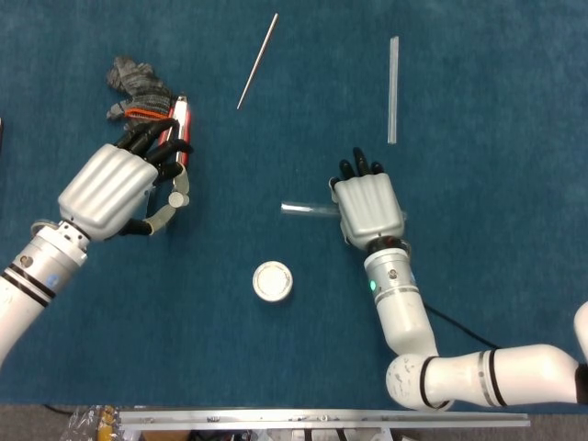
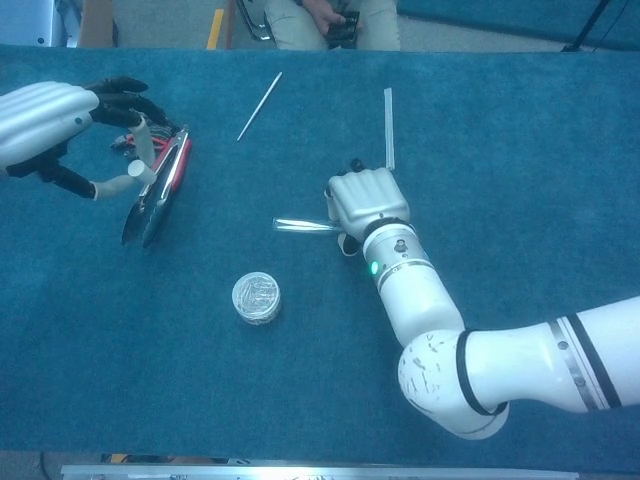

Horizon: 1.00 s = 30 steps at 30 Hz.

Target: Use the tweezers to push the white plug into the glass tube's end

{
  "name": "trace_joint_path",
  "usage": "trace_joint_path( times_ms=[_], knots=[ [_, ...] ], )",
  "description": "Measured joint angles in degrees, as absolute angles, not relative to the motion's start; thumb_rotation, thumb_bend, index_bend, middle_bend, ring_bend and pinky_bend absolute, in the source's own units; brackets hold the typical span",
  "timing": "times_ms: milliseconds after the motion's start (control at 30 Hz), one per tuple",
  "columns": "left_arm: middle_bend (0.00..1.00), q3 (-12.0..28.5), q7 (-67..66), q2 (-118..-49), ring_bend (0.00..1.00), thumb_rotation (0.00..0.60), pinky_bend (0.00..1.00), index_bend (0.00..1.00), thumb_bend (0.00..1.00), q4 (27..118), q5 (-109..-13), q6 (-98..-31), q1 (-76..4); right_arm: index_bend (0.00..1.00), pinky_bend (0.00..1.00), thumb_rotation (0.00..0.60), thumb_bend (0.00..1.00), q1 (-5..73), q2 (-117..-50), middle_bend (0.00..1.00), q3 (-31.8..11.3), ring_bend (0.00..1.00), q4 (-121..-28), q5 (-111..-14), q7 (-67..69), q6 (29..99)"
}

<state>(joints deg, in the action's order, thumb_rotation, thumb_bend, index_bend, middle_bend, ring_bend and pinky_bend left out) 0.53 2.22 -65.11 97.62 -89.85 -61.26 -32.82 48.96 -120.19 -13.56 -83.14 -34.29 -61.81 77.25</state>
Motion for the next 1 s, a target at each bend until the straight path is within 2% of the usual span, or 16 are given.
trace_joint_path(
  times_ms=[467, 767, 1000],
  knots=[
    [0.21, 0.5, 3.5, -64.8, 0.03, 0.6, 0.08, 0.48, 0.36, 96.8, -90.1, -61.5, -32.7, 0.47, 0.22, 0.6, 0.27, 48.3, -122.5, 0.22, -14.3, 0.04, -80.4, -36.8, -61.4, 76.1],
    [0.21, 0.4, 4.1, -64.9, 0.03, 0.6, 0.08, 0.48, 0.36, 96.3, -90.4, -61.6, -32.7, 0.51, 0.23, 0.6, 0.38, 47.7, -123.0, 0.22, -15.0, 0.05, -79.4, -37.2, -62.1, 75.9],
    [0.21, 0.4, 4.2, -65.2, 0.03, 0.6, 0.08, 0.48, 0.36, 96.0, -90.4, -61.4, -32.8, 0.55, 0.23, 0.6, 0.42, 47.3, -123.0, 0.22, -15.6, 0.05, -79.0, -36.6, -62.9, 75.3]
  ],
)
